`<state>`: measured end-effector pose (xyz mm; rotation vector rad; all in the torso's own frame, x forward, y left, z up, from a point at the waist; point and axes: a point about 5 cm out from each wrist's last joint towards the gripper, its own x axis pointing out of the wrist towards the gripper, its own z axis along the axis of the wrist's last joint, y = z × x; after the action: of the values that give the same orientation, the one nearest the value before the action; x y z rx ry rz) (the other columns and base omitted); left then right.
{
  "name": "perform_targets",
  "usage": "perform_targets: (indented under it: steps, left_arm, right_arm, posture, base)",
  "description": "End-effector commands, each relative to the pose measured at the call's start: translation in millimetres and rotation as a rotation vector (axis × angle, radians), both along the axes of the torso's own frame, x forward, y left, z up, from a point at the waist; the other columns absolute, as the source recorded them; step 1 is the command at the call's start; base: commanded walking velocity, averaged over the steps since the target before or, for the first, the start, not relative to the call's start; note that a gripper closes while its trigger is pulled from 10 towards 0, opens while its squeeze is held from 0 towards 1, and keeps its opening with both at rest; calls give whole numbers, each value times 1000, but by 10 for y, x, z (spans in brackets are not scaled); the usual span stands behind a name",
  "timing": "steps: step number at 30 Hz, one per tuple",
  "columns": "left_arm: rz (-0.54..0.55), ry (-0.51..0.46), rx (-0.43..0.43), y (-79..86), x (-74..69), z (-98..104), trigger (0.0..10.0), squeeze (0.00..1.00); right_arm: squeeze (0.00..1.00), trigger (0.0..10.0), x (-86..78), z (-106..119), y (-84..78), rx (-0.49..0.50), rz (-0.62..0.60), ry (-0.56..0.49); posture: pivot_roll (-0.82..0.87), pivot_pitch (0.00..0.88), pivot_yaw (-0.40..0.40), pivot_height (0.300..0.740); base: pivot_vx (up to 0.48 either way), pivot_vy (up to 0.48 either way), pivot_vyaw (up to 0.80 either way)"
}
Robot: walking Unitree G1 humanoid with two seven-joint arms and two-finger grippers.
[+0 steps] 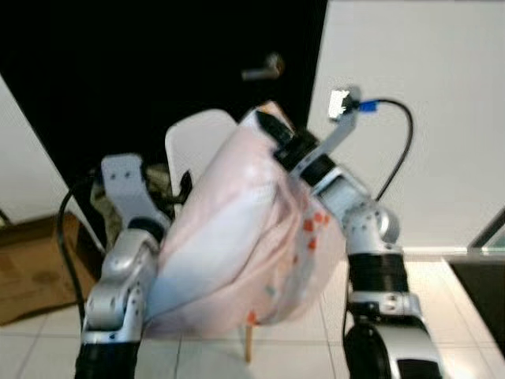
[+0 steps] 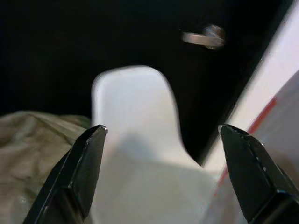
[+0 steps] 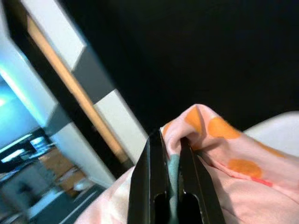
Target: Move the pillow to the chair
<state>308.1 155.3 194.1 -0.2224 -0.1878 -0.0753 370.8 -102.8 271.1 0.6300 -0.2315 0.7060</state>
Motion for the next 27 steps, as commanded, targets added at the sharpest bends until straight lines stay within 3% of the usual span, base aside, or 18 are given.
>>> perform_targets:
  steps: [1,9,11,16,17,18,20,21,23,24,25,27]
  left_arm:
    - [33,47,14,38,-10,-87,10000,0]
    - [34,39,4,37,-21,-82,10000,0]
    - [34,31,4,34,-30,-72,10000,0]
    - [34,25,6,27,-40,-63,10000,0]
    - [33,28,11,23,-43,-66,10000,0]
    - [33,28,11,23,-43,-66,10000,0]
    - [34,32,22,33,-75,-65,10000,0]
    - [34,32,22,33,-75,-65,10000,0]
    - [38,43,30,56,-103,-79,10000,0]
    - [38,43,30,56,-103,-79,10000,0]
    - [38,48,32,64,-115,-87,10000,0]
    - [38,48,32,64,-115,-87,10000,0]
  right_arm:
    - [0,10000,-14,288,52,45,-18,-125]
    - [0,10000,-32,364,29,88,-4,-148]
    - [0,10000,-46,520,-46,159,-4,-196]
    - [0,10000,7,567,-145,147,-50,-203]
    - [0,10000,89,469,-181,43,-119,-159]
    - [0,10000,89,469,-181,43,-119,-159]
    - [0,10000,246,30,-229,-280,-236,32]
    - [0,10000,246,30,-229,-280,-236,32]
    - [0,10000,280,-417,-248,-546,-251,207]
    - [0,10000,280,-417,-248,-546,-251,207]
    - [0,10000,257,-757,-308,-662,-248,382]
    - [0,10000,257,-757,-308,-662,-248,382]
  posture:
    - [-177,0,-32,740]
    - [-175,0,-37,740]
    - [-172,0,-38,740]
    - [-166,0,-41,740]
    - [-160,0,-44,740]
    - [-160,0,-44,740]
    - [-156,3,-41,740]
    - [-156,3,-41,740]
    - [-152,19,-37,740]
    - [-152,19,-37,740]
    - [-153,26,-36,735]
    - [-153,26,-36,735]
  base:
    - [0,0,0]
    - [0,0,0]
    - [0,0,0]
    - [0,0,0]
    - [0,0,0]
    - [0,0,0]
    - [0,0,0]
    - [0,0,0]
    - [0,0,0]
    - [0,0,0]
    - [0,0,0]
    - [0,0,0]
